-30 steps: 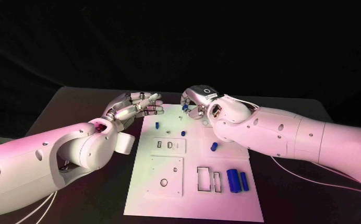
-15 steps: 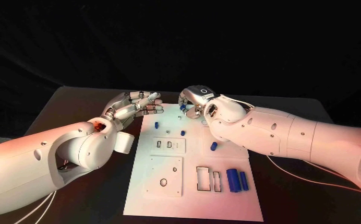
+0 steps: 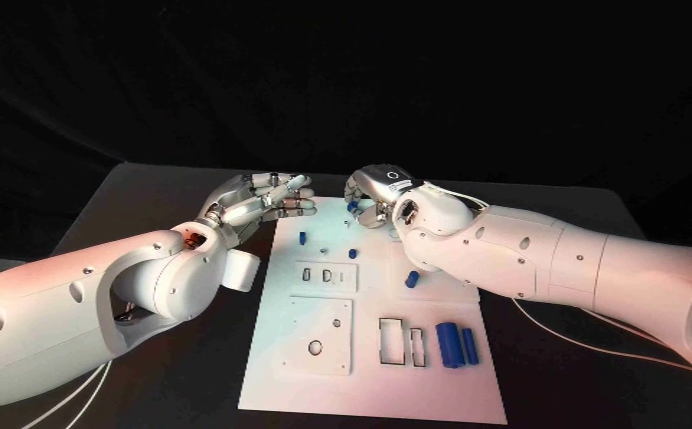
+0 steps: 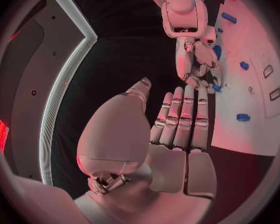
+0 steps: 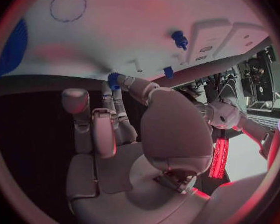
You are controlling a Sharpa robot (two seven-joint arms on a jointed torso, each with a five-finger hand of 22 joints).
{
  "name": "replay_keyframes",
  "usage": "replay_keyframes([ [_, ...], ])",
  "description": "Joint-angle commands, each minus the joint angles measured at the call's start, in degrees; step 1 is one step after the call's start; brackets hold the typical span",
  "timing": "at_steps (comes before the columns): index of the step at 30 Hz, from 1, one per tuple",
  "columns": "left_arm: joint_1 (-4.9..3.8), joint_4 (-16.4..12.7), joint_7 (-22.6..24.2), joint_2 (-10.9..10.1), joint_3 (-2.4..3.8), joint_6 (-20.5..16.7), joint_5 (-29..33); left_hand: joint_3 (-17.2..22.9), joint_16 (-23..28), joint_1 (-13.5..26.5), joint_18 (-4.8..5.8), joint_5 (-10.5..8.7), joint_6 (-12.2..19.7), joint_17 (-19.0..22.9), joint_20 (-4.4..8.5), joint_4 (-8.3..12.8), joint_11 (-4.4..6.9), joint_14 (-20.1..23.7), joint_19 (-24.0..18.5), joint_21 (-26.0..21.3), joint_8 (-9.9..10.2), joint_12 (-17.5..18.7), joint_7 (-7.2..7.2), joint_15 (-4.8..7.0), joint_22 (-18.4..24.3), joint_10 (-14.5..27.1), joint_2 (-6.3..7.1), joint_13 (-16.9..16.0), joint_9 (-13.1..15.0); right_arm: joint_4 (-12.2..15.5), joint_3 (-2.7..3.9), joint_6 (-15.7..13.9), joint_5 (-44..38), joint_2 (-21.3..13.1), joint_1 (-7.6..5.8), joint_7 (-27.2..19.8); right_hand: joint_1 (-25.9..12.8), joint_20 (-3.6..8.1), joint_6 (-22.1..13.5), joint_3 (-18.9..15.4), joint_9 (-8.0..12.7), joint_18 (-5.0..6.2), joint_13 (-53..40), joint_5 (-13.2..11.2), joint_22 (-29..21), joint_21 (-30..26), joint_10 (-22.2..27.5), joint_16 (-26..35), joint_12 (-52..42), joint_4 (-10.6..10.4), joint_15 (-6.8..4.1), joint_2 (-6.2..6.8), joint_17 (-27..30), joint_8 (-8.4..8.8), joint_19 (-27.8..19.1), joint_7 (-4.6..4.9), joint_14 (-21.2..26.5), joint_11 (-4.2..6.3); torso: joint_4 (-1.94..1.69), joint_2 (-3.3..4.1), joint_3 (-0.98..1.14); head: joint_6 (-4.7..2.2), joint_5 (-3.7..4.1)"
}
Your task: Assemble the parts on the task board
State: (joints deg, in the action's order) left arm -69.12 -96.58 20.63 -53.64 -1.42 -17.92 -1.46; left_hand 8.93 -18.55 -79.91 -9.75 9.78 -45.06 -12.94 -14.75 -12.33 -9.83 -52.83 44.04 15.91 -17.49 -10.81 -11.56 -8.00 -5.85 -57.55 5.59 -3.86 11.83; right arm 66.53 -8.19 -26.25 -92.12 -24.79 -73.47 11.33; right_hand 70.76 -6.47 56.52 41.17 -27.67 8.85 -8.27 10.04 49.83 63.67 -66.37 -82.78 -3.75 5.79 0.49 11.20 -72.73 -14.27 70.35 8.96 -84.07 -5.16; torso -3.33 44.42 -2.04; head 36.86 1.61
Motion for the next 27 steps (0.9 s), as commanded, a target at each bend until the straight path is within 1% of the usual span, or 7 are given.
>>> replay_keyframes([
  [1, -0.10, -0.1, 0.2, 0.1, 0.06, 1.1, 0.1, -0.4, 0.4, 0.1, -0.69, 0.32, 0.4, -0.1, 0.01, 0.0, -0.36, 0.3, 0.2, -0.4, 0.3, 0.3, -1.09, -0.32, 0.1, -0.1, -0.64, 0.0, 0.1, -0.5, -0.02, 1.0, -0.3, 0.1, 0.10, -0.6, -0.1, -0.21, -0.9, 0.5, 0.2, -0.47, 0.8, -0.4, -0.9, -0.8, 2.2, 0.7, 0.2, 0.1, 0.70, 0.88, 1.1, 0.66, -1.0, 0.34, -2.2, -0.90, 0.00, 0.05, -0.02, -0.01, -0.02],
  [7, -0.11, -0.1, 0.1, 0.1, 0.06, 1.2, 0.1, -0.4, 0.4, 0.1, -0.69, 0.32, 0.4, -0.1, 0.01, 0.0, -0.36, 0.3, 0.2, -0.4, 0.3, 0.3, -1.09, -0.32, 0.1, -0.1, -0.64, 0.0, 0.1, -0.8, -0.03, 0.8, 0.1, 0.3, 0.11, -1.3, -0.4, -0.66, -1.9, 0.5, 0.5, -0.10, 1.3, -0.9, -2.4, -2.0, 4.2, 1.2, 0.2, 0.2, 1.18, 1.63, 2.2, 1.47, -2.2, 0.87, -1.9, -1.41, 0.00, 0.07, -0.04, -0.04, -0.07],
  [10, -0.12, -0.1, 0.1, 0.0, 0.06, 1.2, 0.1, -0.4, 0.4, 0.1, -0.69, 0.32, 0.4, -0.1, 0.01, 0.0, -0.36, 0.3, 0.2, -0.4, 0.3, 0.3, -1.09, -0.32, 0.1, -0.1, -0.64, 0.0, 0.1, -0.7, -0.03, 0.5, 0.4, 0.2, 0.11, -1.8, -0.5, -1.35, -4.4, -0.7, 1.6, 0.57, 2.2, -0.9, -5.7, -4.7, 8.1, 2.6, 0.1, 0.4, 1.82, 2.43, 5.3, 3.41, -4.6, 1.68, -1.0, -2.21, 0.08, 0.05, -0.05, -0.04, -0.15],
  [13, -0.12, -0.1, 0.1, 0.0, 0.06, 1.2, 0.1, -0.4, 0.4, 0.1, -0.69, 0.32, 0.4, -0.1, 0.01, 0.0, -0.36, 0.3, 0.2, -0.4, 0.3, 0.3, -1.09, -0.32, 0.1, -0.1, -0.64, 0.0, 0.1, -0.3, -0.03, 0.1, 0.5, -0.2, 0.11, -2.2, 1.1, -1.82, -7.3, -9.0, 3.6, 1.58, 3.6, 0.9, -10.3, -9.3, 12.2, 5.1, -0.9, -0.1, 2.22, 1.35, 10.2, 5.63, -7.6, 1.50, 0.6, -2.44, 0.11, 0.04, -0.06, -0.07, -0.18],
  [17, -0.13, 0.0, 0.1, -0.1, 0.06, 1.2, 0.1, -0.4, 0.4, 0.1, -0.69, 0.32, 0.4, -0.1, 0.01, 0.0, -0.36, 0.3, 0.2, -0.4, 0.3, 0.3, -1.09, -0.32, 0.1, -0.1, -0.64, 0.0, 0.1, 1.4, -0.03, -0.8, 0.5, -1.9, 0.10, -2.2, 1.5, -1.83, -6.9, -11.1, 4.1, 1.50, 3.9, 1.2, -10.5, -9.7, 12.3, 5.0, -1.5, -0.6, 2.11, 1.08, 10.4, 5.62, -7.4, 1.65, 0.5, -2.48, 0.09, -0.04, -0.08, -0.19, -0.06],
  [23, -0.13, 0.2, 0.1, -0.2, 0.05, 1.7, 0.2, -0.4, 0.4, 0.1, -0.69, 0.32, 0.4, -0.1, 0.01, 0.0, -0.36, 0.3, 0.2, -0.4, 0.3, 0.3, -1.09, -0.32, 0.1, -0.1, -0.64, 0.0, 0.1, 7.0, 0.07, -5.2, 4.4, -8.1, -0.55, -2.5, 0.4, -0.98, -2.0, -8.3, 4.6, 0.59, 3.0, 4.2, -5.5, -6.0, 5.1, 3.0, -5.4, -1.8, 1.17, 0.85, 7.3, 4.04, -3.2, 0.95, -1.0, -1.28, 0.37, -0.26, -0.04, -0.33, 0.03],
  [27, -0.13, 0.2, 0.3, -0.3, 0.05, 2.4, 0.3, -0.5, 0.4, 0.1, -0.68, 0.31, 0.5, -0.1, -0.02, 0.0, -0.39, 0.3, 0.2, -0.4, 0.3, 0.4, -1.11, -0.34, 0.1, 0.0, -0.66, 0.0, 0.1, 10.7, 0.12, -6.6, 10.0, -13.2, -1.27, -3.0, -2.6, 0.00, -1.5, -7.1, 4.4, -0.02, 2.0, 0.6, -2.5, -4.0, -1.1, 1.6, -6.6, -4.0, 0.08, 2.38, 5.0, 3.86, -1.3, 0.01, -1.7, 0.13, 0.72, -0.51, -0.06, -0.48, -0.06],
])
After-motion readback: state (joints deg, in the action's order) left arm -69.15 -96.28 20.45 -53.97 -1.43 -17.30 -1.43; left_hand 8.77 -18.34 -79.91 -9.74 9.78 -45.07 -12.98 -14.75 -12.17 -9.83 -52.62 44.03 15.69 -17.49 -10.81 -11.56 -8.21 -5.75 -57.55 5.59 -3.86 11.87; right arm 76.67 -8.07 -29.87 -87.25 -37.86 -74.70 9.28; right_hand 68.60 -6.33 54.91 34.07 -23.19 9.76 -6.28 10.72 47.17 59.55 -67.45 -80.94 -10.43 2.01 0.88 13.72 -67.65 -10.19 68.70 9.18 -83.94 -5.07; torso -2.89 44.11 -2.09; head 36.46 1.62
